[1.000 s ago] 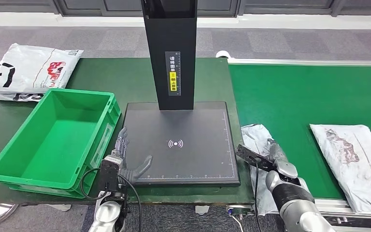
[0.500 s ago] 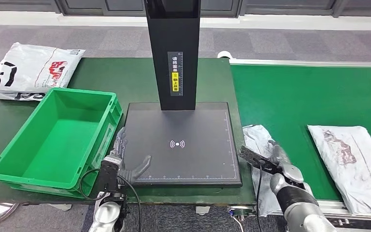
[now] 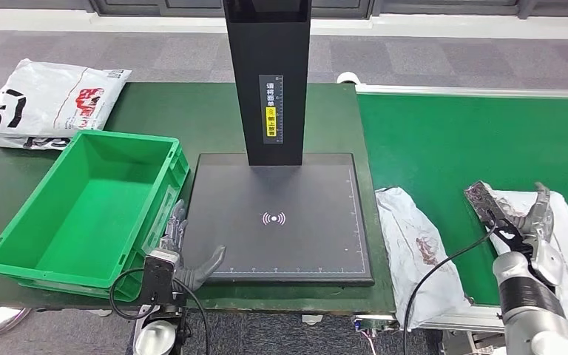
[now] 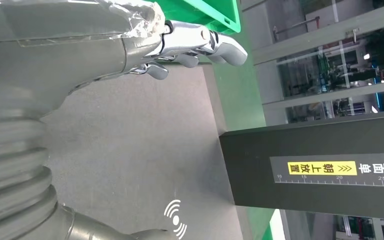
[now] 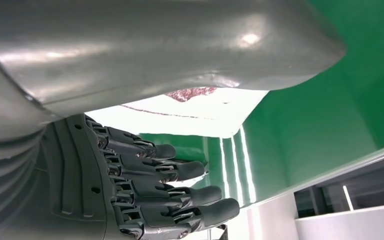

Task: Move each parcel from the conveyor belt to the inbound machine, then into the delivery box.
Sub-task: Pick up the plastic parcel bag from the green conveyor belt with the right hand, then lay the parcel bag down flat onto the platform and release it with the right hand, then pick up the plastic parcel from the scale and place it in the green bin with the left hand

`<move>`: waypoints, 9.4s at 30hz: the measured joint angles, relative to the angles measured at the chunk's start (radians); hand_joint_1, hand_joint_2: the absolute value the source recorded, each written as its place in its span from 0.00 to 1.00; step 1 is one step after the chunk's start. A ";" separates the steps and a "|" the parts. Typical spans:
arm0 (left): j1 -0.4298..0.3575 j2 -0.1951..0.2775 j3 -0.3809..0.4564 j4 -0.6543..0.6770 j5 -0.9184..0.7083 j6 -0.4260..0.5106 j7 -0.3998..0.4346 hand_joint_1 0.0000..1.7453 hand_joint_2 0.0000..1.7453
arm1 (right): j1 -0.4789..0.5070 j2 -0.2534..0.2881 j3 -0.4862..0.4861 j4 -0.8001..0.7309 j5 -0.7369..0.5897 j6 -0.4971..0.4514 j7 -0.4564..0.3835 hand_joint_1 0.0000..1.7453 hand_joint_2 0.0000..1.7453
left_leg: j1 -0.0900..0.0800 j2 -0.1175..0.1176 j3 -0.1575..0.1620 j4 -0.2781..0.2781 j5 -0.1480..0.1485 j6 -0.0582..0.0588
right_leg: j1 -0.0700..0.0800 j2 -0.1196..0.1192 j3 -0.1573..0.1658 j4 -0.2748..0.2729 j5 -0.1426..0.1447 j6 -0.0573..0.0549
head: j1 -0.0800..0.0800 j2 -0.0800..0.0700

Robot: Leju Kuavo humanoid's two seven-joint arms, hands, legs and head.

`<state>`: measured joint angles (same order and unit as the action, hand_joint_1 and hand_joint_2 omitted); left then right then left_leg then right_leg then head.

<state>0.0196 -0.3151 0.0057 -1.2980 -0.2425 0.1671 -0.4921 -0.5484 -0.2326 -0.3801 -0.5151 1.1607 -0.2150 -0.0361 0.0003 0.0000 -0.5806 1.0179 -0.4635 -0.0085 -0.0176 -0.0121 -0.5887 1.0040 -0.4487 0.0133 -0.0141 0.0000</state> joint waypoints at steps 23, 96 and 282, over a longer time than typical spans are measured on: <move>0.002 -0.002 0.000 -0.015 -0.026 -0.019 0.012 0.00 1.00 | 0.009 0.000 -0.025 -0.009 0.052 -0.002 0.002 0.00 1.00 | 0.000 0.000 -0.001 0.000 0.000 0.000 | 0.000 0.000 -0.001 0.000 0.000 0.000 | 0.000 0.000; -0.037 -0.003 0.000 0.074 0.000 0.011 -0.040 0.00 1.00 | 0.003 0.223 -0.116 0.124 -0.371 0.356 -0.443 1.00 1.00 | 0.002 0.002 -0.002 0.000 0.001 -0.001 | 0.001 0.002 -0.003 0.000 0.001 -0.002 | 0.000 0.000; -0.621 -0.028 -0.198 0.685 -1.268 0.530 0.684 0.00 1.00 | 0.649 0.532 0.158 -0.988 -1.029 0.441 -0.520 0.00 1.00 | 0.004 -0.003 -0.007 -0.002 0.004 -0.008 | 0.004 -0.002 -0.007 0.002 0.001 -0.007 | 0.000 0.000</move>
<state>-0.6012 -0.3429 -0.1923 -0.6134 -1.5109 0.6969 0.1922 0.1007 0.2998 -0.2224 -1.5027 0.1320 0.2256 -0.5566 0.0043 -0.0027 -0.5871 1.0160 -0.4596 -0.0165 -0.0138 -0.0141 -0.5955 1.0061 -0.4479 0.0058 -0.0144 0.0000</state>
